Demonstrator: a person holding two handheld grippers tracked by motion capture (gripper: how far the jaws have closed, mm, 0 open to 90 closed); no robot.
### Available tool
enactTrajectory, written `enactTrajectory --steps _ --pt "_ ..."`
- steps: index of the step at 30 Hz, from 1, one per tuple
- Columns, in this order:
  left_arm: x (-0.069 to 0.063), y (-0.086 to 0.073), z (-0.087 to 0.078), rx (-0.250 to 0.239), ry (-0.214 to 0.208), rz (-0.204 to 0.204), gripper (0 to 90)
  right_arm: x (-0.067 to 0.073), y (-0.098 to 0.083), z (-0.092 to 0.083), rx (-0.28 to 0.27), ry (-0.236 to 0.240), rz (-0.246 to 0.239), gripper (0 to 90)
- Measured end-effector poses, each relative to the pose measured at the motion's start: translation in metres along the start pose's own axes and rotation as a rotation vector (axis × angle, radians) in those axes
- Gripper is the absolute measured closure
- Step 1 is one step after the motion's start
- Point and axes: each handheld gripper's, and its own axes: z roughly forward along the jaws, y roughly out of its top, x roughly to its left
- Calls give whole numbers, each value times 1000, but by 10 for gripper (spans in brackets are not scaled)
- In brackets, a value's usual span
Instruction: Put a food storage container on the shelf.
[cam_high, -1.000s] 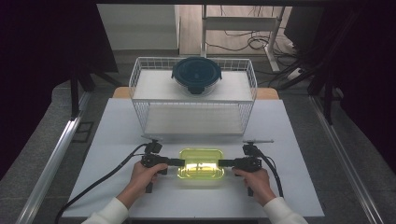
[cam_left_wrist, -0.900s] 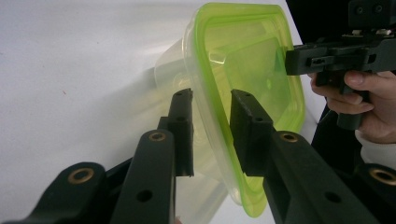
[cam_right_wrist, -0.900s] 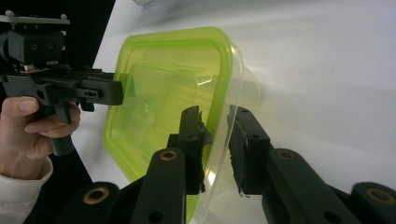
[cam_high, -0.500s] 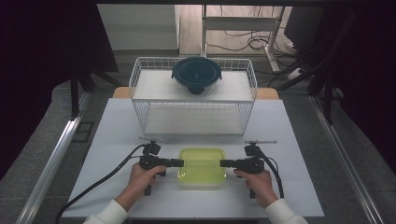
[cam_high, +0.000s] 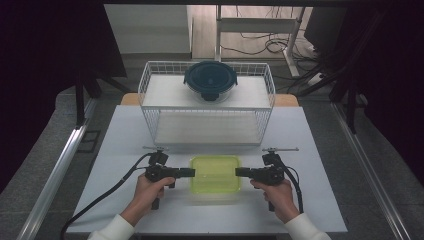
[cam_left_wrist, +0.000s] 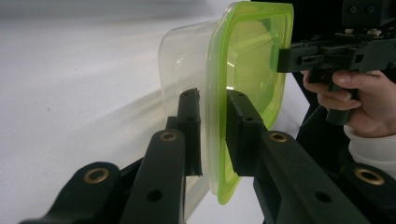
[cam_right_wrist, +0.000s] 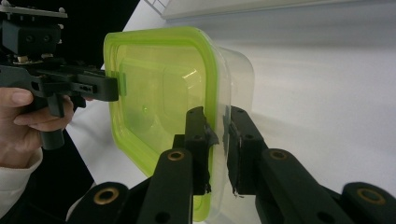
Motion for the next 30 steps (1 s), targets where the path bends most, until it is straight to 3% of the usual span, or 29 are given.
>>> enactTrajectory --steps 4,17,22,30 --pt "-3 1 -4 -13 -12 6 776 4 1 -4 -11 9 -7 790" --pt "-17 5 -16 -34 5 63 780 18 4 -12 -46 4 -66 791" --pt "-20 6 -20 -47 -12 71 781 23 6 -17 -63 3 -90 790" --pt "-36 15 -33 -82 -5 133 781 36 11 -27 -99 2 -140 791"
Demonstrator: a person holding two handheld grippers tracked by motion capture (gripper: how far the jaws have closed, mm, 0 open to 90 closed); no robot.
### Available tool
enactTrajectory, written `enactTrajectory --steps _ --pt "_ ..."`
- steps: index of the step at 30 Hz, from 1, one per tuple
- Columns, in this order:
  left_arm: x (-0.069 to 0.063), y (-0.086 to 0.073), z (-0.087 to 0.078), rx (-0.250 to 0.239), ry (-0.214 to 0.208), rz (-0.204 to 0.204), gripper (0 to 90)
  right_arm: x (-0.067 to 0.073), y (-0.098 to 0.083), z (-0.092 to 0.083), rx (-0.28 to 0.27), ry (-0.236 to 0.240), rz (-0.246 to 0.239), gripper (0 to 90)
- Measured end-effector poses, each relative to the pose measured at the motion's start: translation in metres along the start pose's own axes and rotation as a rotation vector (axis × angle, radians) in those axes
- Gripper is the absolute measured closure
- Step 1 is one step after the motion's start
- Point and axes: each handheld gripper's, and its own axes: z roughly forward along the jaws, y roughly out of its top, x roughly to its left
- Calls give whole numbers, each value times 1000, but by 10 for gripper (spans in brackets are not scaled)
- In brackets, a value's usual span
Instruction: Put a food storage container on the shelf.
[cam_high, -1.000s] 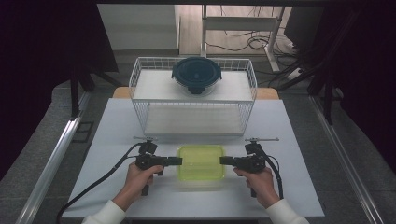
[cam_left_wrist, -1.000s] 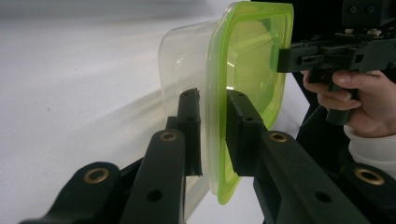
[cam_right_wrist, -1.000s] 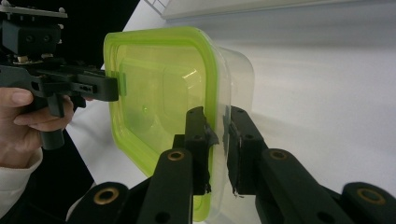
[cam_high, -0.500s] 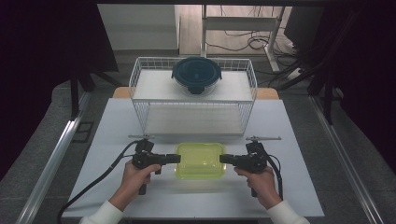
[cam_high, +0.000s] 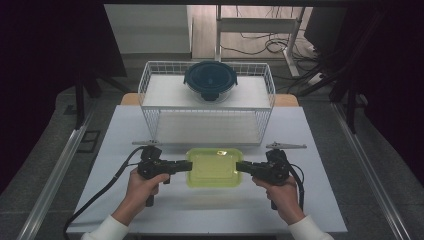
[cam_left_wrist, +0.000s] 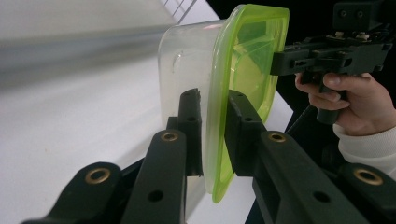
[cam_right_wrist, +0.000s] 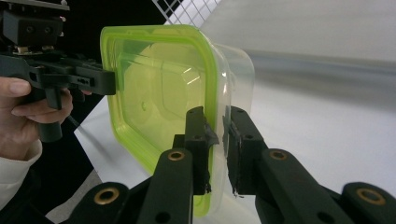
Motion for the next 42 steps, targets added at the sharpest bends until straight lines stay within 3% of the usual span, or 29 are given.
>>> enactTrajectory --steps 4,15,18,27,42 --pt "-5 3 -3 -7 6 23 781 7 5 -6 -23 -10 -36 791" --pt "-14 22 -14 -27 16 52 782 15 21 -11 -56 -10 -68 791" --pt "-17 29 -18 -44 11 51 782 17 28 -12 -65 -3 -72 791" --pt "-30 57 -31 -74 28 109 783 28 53 -21 -101 -6 -112 792" --pt "-35 83 -40 -91 21 116 786 36 82 -29 -139 -2 -138 792"
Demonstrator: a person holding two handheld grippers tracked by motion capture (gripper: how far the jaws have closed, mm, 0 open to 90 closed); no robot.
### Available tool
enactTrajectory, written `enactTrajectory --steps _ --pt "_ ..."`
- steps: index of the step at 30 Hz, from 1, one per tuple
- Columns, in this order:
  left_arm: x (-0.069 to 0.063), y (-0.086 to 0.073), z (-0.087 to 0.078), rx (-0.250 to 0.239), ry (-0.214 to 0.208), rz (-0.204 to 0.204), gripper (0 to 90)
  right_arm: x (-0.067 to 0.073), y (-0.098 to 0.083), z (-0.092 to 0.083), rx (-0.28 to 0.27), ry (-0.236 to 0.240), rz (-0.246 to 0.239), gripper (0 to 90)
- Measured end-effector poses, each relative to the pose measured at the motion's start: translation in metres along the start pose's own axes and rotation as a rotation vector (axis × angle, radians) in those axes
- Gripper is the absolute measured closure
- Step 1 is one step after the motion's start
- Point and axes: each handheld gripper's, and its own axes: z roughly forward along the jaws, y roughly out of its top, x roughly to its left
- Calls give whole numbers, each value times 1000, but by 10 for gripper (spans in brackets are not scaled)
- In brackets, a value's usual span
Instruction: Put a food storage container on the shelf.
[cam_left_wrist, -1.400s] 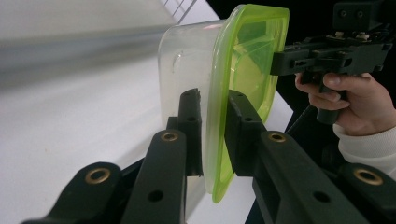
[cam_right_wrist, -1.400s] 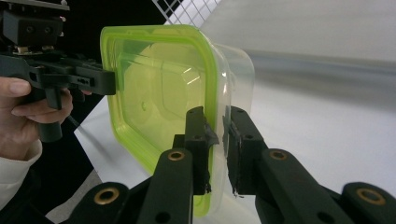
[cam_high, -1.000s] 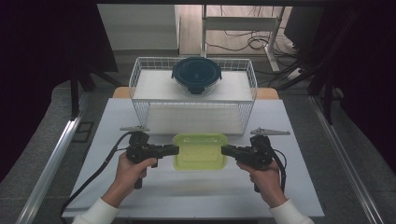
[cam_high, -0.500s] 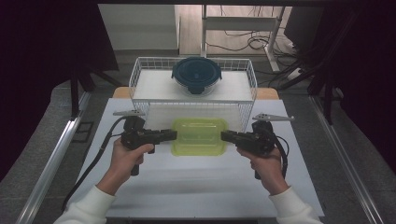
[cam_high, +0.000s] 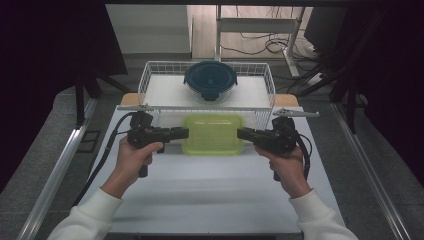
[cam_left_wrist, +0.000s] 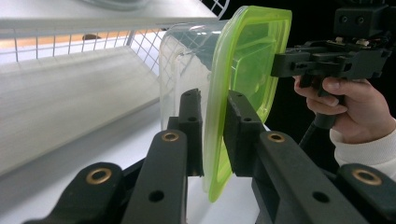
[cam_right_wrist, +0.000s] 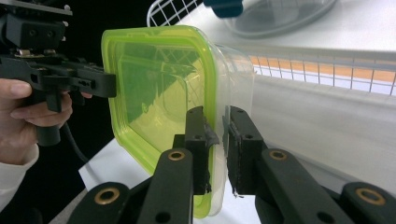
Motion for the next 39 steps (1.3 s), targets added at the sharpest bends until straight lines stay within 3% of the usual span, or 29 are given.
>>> enactTrajectory --steps 10,20,28,39 --pt "-8 29 -9 -26 21 35 789 5 31 -4 -31 7 -18 792" --pt "-9 54 -14 -50 15 55 790 7 57 -6 -42 7 -42 792" --pt "-7 76 -14 -47 28 69 789 0 78 -2 -46 9 -41 793" --pt "5 99 -17 -69 15 66 794 3 105 2 -46 -8 -59 793"
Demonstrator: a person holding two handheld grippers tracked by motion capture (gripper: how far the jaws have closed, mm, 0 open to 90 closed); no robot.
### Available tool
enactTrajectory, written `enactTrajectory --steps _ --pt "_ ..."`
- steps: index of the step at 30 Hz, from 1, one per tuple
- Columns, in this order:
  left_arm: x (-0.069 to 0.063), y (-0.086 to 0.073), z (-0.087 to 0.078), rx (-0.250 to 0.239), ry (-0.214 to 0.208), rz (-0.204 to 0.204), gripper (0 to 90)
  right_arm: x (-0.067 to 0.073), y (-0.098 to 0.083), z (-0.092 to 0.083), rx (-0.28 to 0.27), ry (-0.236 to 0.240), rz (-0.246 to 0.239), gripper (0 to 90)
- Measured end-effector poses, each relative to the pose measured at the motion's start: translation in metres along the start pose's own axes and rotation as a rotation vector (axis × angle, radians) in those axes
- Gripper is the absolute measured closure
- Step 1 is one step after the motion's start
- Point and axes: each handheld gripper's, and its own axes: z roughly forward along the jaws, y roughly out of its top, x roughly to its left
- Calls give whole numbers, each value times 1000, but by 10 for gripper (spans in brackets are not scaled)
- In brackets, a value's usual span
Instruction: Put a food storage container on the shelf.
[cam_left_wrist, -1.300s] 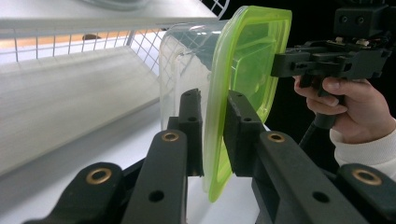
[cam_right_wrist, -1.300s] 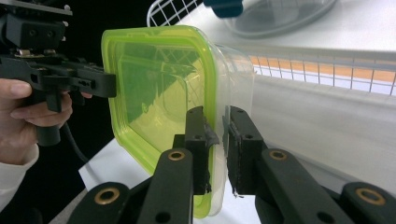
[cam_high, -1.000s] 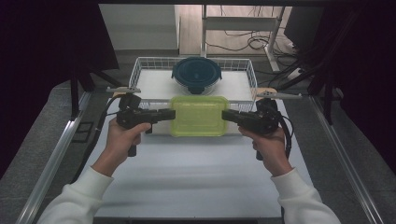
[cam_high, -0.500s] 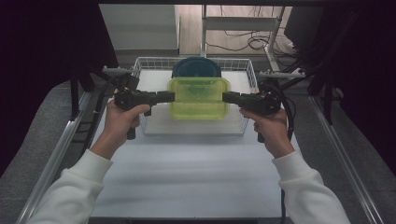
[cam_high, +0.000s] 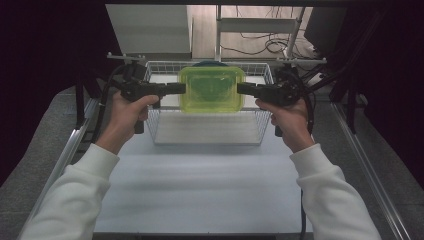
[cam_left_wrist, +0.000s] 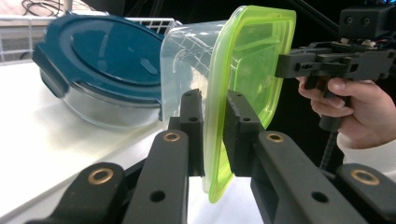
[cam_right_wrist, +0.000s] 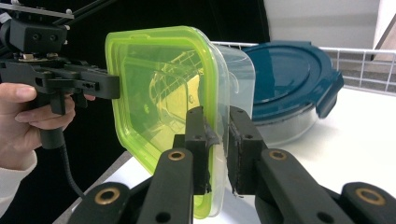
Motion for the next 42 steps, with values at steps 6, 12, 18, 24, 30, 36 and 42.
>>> enactTrajectory --steps 6,12,18,24,30,36,42 --pt "7 13 1 -7 -6 -12 795 -3 14 4 0 -5 2 793" --pt "11 26 5 -8 2 -20 796 -8 26 8 2 -11 7 794" --pt "18 39 8 -11 6 -35 801 -11 40 11 -2 -19 11 793" --pt "23 47 10 -17 4 -50 802 -15 50 15 0 -26 14 794" --pt "30 53 14 -6 2 -62 800 -23 56 20 6 -21 41 794" --pt "39 55 20 0 9 -98 800 -34 58 28 20 -17 80 794" --pt "46 54 25 14 17 -116 801 -39 59 35 37 -24 103 793"
